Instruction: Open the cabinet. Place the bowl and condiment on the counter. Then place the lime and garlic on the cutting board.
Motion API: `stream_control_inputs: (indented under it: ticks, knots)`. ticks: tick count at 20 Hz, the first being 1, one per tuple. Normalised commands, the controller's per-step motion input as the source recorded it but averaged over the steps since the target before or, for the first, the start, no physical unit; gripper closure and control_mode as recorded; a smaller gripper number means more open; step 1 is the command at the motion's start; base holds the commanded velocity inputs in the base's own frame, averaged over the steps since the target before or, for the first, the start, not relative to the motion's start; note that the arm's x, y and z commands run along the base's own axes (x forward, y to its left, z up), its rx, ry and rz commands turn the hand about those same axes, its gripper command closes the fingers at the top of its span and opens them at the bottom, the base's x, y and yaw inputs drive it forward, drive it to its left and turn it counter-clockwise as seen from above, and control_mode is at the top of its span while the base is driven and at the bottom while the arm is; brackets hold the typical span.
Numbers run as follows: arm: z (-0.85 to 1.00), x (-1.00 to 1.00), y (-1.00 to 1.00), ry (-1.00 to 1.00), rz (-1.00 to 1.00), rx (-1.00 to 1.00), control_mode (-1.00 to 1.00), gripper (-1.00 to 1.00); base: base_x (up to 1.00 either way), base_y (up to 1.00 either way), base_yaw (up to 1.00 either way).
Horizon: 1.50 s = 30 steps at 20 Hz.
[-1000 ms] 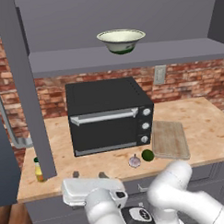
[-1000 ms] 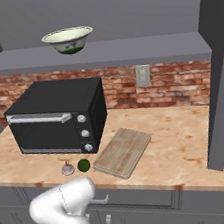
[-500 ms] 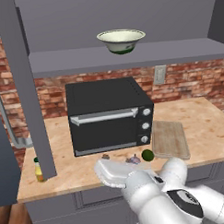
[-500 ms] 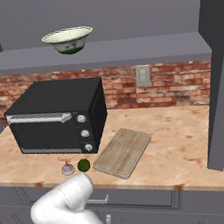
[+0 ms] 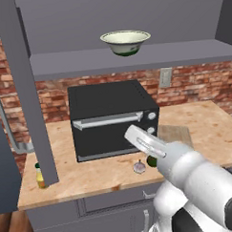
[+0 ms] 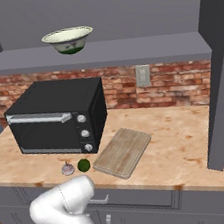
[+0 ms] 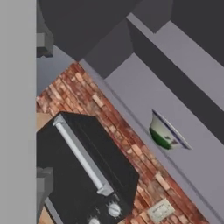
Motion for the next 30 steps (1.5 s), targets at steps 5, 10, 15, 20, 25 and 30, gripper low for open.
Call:
stream_control_inputs:
  ticks: [5, 10, 15, 20, 25, 30]
  knots:
    - [0.50, -0.05, -0.75, 0.05, 0.08, 0.16, -1.00, -1.00, 0.00, 0.00, 0.00]
    - [0.36, 0.00, -0.75, 0.01, 0.14, 0.20, -1.00, -1.00, 0.00, 0.00, 0.00]
    - [0.20, 0.00, -0.67, 0.00, 0.14, 0.18, -1.00, -1.00, 0.00, 0.00, 0.00]
    - [0.16, 0.00, -0.59, 0.00, 0.11, 0.18, -1.00, -1.00, 0.00, 0.00, 0.00]
    - [0.14, 0.00, -0.27, 0.00, 0.03, 0.13, -1.00, -1.00, 0.00, 0.00, 0.00]
    - [0.30, 0.03, -0.04, 0.03, 0.00, 0.05, -1.00, -1.00, 0.00, 0.00, 0.00]
